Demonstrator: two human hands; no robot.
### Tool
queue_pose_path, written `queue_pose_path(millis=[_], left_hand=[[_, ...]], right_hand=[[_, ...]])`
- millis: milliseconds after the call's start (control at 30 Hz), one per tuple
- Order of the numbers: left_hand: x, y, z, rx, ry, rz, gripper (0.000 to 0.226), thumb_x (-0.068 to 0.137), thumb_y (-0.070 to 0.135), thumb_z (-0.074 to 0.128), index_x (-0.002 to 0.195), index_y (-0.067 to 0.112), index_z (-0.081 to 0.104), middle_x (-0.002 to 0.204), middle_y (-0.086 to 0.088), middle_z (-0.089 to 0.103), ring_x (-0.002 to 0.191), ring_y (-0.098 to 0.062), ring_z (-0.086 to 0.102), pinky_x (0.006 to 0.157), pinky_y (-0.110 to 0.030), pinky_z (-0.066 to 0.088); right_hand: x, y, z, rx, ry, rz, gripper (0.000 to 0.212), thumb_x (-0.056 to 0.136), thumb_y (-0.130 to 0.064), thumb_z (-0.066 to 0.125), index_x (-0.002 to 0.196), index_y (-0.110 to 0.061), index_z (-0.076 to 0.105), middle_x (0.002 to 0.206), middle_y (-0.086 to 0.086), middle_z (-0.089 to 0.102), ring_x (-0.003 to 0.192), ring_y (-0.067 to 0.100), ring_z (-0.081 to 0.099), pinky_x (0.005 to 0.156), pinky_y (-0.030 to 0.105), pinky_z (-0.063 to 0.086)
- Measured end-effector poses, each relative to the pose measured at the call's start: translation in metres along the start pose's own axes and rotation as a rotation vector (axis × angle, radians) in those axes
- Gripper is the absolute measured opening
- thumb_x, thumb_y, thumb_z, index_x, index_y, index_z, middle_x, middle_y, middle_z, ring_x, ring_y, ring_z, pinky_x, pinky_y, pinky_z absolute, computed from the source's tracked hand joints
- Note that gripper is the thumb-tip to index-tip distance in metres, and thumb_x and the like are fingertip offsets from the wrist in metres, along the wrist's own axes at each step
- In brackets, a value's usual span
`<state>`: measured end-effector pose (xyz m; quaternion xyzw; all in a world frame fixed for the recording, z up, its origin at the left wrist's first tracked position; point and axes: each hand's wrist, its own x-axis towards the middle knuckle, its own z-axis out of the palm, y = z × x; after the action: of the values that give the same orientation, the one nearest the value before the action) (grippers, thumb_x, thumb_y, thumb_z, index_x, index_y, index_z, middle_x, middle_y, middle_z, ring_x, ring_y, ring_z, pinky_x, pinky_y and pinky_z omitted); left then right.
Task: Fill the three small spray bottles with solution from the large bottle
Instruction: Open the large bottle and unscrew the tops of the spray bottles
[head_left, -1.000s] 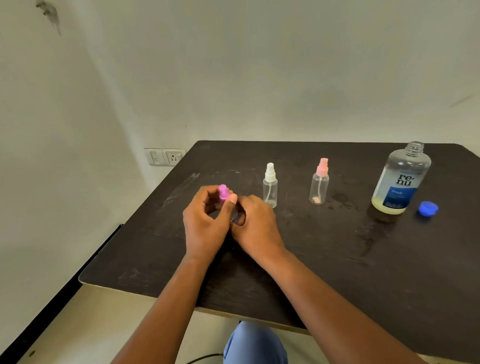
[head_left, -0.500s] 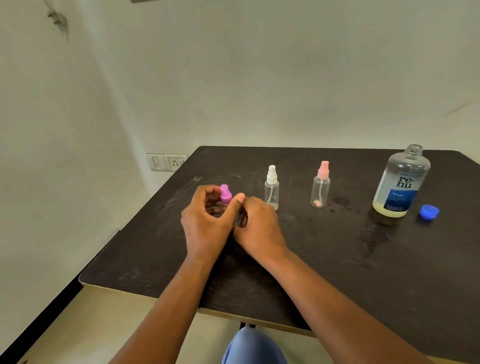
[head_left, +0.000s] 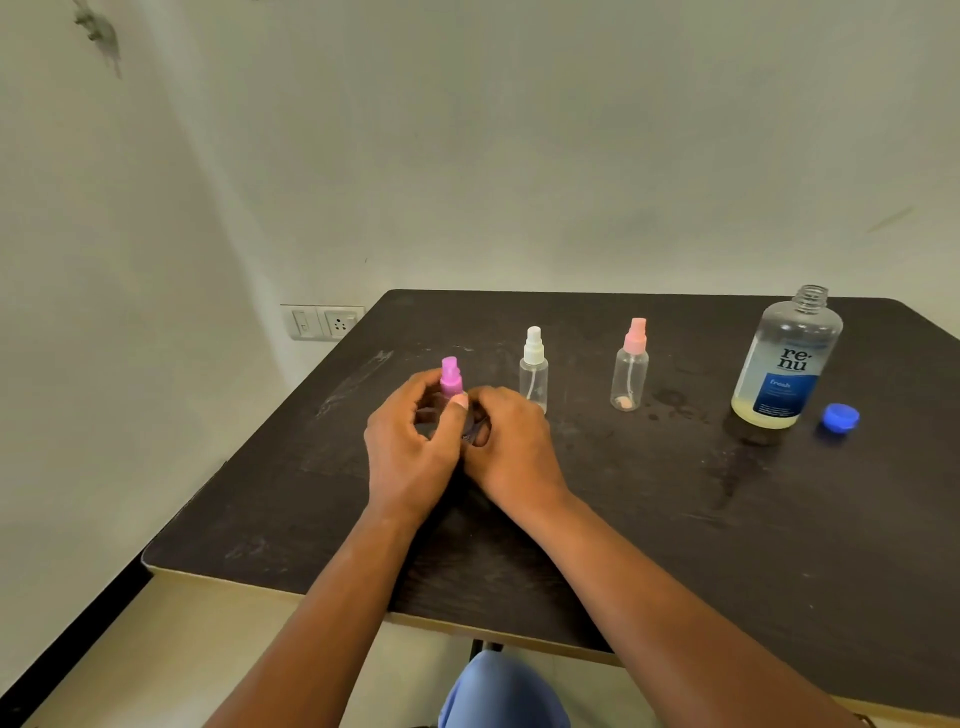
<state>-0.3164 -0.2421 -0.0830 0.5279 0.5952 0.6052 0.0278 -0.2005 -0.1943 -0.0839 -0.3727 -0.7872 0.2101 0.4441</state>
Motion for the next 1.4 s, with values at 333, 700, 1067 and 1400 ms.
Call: queue_pose_path(millis=[333, 700, 1067, 1400], left_hand=[[-0.001, 0.008, -0.004, 0.096, 0.209, 0.011, 0.032, 0.089, 0.069, 0.068, 0.108, 0.046, 0.054, 0.099, 0.025, 0.069, 0.093, -0.002, 0.072, 0.09, -0.044, 0.062], [0.009, 0.009, -0.018, -0.311, 0.664, 0.022, 0.023, 0.114, 0.035, 0.04, 0.118, 0.012, 0.04, 0.111, -0.014, 0.065, 0.083, -0.04, 0.068, 0.081, -0.049, 0.056], [-0.018, -0.004, -0.036, 0.264, -0.017, -0.108, 0.038, 0.084, 0.065, 0.077, 0.07, 0.032, 0.067, 0.073, 0.02, 0.068, 0.066, -0.003, 0.065, 0.058, -0.014, 0.045], [-0.021, 0.0, -0.024, 0.794, -0.285, 0.041, 0.046, 0.084, 0.068, 0.046, 0.062, 0.028, 0.05, 0.057, 0.011, 0.051, 0.071, -0.011, 0.052, 0.079, -0.041, 0.033]], right_hand=[[-0.002, -0.004, 0.0, -0.018, -0.036, -0.043, 0.021, 0.084, -0.032, 0.078, 0.086, -0.016, 0.064, 0.08, -0.005, 0.058, 0.07, 0.01, 0.054, 0.064, 0.026, 0.047], [0.001, 0.0, 0.003, -0.116, 0.061, -0.001, 0.038, 0.082, -0.048, 0.083, 0.101, -0.021, 0.064, 0.096, -0.005, 0.064, 0.086, 0.013, 0.06, 0.076, 0.028, 0.049], [0.003, -0.002, -0.001, 0.066, 0.111, 0.05, 0.046, 0.09, -0.037, 0.079, 0.128, -0.017, 0.061, 0.102, -0.006, 0.06, 0.089, 0.011, 0.06, 0.083, 0.032, 0.055], [0.005, -0.001, 0.004, 0.203, 0.036, 0.095, 0.056, 0.089, -0.02, 0.08, 0.141, -0.024, 0.057, 0.121, -0.003, 0.069, 0.109, 0.016, 0.068, 0.095, 0.041, 0.06]])
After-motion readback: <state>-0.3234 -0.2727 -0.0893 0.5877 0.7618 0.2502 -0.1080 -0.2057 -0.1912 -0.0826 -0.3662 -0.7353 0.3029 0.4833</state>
